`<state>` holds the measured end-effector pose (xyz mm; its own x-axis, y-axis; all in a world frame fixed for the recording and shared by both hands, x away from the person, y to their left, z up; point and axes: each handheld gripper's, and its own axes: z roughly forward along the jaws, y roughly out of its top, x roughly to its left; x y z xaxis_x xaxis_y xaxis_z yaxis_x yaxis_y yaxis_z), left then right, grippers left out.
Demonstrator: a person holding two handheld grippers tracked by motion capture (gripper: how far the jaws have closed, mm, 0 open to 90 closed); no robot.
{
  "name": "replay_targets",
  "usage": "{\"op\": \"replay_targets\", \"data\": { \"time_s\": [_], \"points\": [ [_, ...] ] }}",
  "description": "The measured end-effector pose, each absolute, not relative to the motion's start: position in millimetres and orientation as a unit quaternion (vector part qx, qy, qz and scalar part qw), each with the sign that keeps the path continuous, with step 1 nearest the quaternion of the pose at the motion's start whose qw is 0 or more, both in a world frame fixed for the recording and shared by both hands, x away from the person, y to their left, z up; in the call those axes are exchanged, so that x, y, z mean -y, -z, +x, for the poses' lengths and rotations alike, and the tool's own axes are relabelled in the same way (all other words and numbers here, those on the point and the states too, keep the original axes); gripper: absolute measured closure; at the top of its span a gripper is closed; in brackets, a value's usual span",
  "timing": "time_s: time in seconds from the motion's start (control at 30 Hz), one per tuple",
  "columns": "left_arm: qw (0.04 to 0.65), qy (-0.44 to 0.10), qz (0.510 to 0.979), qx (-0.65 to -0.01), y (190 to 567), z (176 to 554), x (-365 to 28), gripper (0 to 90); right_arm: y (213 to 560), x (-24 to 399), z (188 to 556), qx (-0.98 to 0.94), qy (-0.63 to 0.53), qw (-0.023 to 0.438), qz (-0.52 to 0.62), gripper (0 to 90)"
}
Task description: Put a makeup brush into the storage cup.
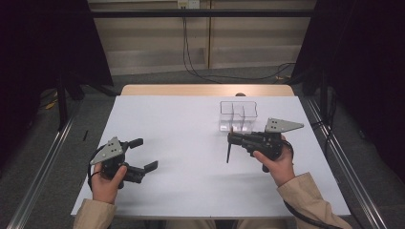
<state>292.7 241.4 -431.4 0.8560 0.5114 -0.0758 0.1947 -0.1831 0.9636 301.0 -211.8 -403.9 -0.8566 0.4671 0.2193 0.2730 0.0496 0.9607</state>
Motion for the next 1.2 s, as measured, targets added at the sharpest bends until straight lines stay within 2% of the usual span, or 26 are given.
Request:
{"op": "replay_targets", "data": {
  "time_s": [1.2],
  "points": [
    [0.595, -0.136, 0.758, -0.230, 435, 291, -245, 0.0, 384, 232, 325, -0.721, -0.631, 0.109, 0.266, 83.7]
  ]
}}
